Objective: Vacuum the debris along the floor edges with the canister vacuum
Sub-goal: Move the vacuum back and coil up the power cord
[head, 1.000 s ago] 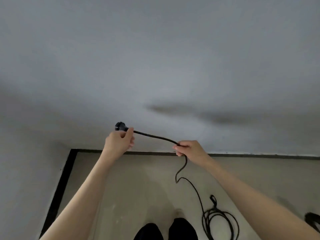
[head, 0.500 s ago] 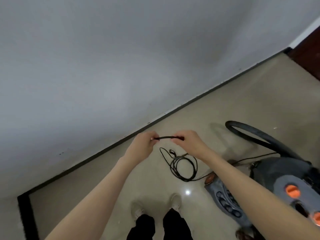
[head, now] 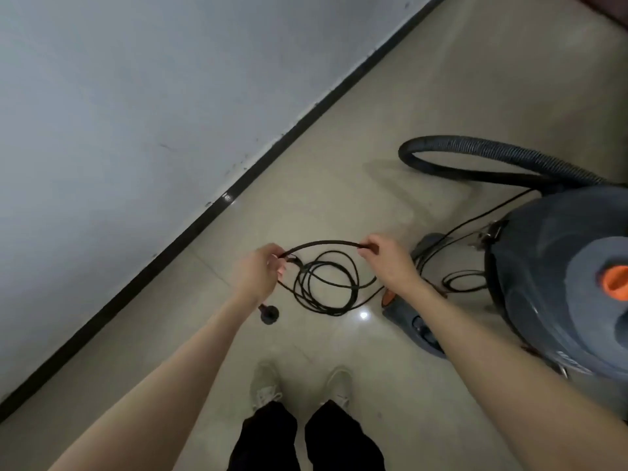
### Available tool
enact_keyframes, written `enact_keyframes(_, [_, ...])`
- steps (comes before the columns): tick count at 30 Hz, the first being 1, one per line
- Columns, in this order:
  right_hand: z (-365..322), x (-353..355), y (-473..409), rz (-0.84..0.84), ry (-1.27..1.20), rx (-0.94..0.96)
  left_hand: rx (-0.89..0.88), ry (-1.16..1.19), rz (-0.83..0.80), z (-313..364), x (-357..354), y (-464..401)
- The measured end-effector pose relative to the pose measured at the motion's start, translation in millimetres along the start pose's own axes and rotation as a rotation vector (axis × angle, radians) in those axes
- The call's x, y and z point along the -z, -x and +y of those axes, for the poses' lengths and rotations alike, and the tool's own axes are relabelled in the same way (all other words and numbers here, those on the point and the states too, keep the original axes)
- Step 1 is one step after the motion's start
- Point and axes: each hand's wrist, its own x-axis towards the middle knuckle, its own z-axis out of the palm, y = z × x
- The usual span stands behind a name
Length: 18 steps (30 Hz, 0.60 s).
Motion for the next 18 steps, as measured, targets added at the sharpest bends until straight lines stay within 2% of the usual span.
enact_keyframes(3, [51, -42, -37, 0.080, 0.137, 0.064, -0.214, -0.213, 0.055, -46, -38, -61])
enact_keyframes(5, [87, -65, -51, 0.085, 0.242, 0.119, -0.329, -0.315, -0.014, -74, -63, -92])
enact_keyframes(7, [123, -87, -53, -0.021, 0.419, 0.179, -0.404, -0.411, -0.072, -104, -91, -110])
enact_keyframes(9, [154, -114, -47, -0.193, 0.562, 0.159, -0.441, -0.510, -0.064, -129, -120, -116])
enact_keyframes(12, [187, -158, -45, -0.427, 0.508, 0.023, -0.302, -0.631, -0.081, -155, -155, -119])
enact_keyframes(14, [203, -186, -55, -0.516, 0.431, -0.029, -0.180, -0.685, -0.137, -176, -170, -128])
enact_keyframes(16, [217, -210, -72, -0.512, 0.362, -0.074, -0.069, -0.660, -0.187, -204, -179, -142])
enact_keyframes(18, [232, -231, -94, -0.449, 0.319, -0.096, 0.082, -0.506, -0.179, -233, -185, -156])
